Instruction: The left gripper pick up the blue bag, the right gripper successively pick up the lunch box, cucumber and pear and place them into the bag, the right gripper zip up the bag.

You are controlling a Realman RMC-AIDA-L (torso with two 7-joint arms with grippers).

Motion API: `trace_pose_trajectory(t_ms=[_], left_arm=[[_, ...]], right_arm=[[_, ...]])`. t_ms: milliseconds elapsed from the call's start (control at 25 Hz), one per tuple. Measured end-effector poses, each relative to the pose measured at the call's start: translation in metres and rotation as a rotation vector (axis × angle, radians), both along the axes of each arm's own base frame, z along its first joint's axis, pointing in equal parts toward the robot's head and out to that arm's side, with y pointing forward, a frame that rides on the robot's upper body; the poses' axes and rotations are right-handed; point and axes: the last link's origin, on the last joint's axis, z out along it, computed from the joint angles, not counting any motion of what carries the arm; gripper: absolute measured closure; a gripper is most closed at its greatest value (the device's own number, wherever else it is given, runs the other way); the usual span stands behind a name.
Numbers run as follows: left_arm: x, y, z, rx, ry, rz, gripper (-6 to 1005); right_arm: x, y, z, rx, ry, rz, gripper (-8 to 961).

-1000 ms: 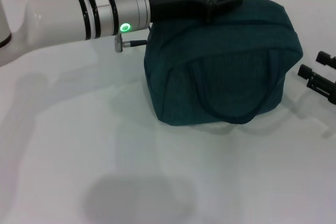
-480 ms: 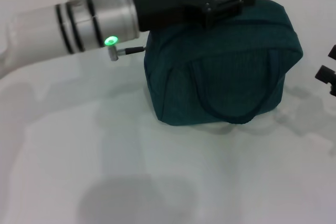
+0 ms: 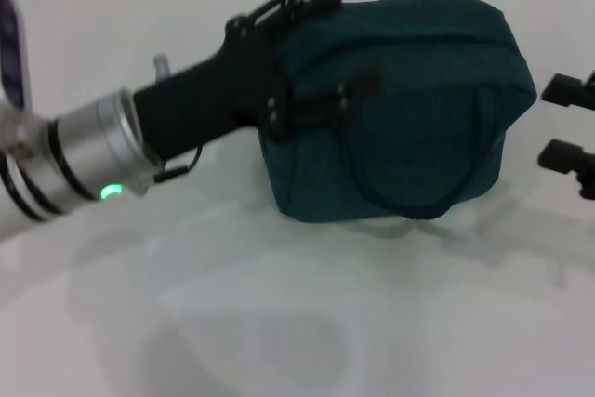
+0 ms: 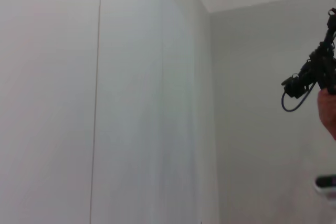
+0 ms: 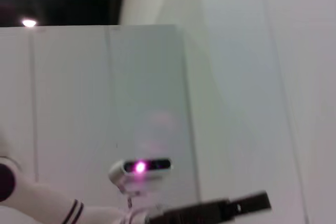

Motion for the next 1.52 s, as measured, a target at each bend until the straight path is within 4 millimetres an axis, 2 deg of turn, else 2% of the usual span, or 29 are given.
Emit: trace_pose_trajectory(t_ms=[320, 640, 1000, 1520], left_arm=[[-0.026, -0.023, -0.013, 0.044, 0.0, 0.031, 103], [-0.035, -0.029, -0.01, 0.071, 0.011, 0.043, 108], [-0.036, -0.031, -0.013, 0.094, 0.031, 0.031, 107], [-0.036, -0.031, -0.015, 0.087, 0.04, 0.025, 109]], right_arm=[[-0.011, 0.016, -0.015, 0.034, -0.025, -0.014, 323], [-0.013, 0.017, -0.023, 0.011, -0.078, 0.004, 323], [-0.011, 0.02, -0.029, 0.034, -0.096, -0.01, 323], [-0.011, 0.012, -0.041, 0.076, -0.102, 0.028, 323]])
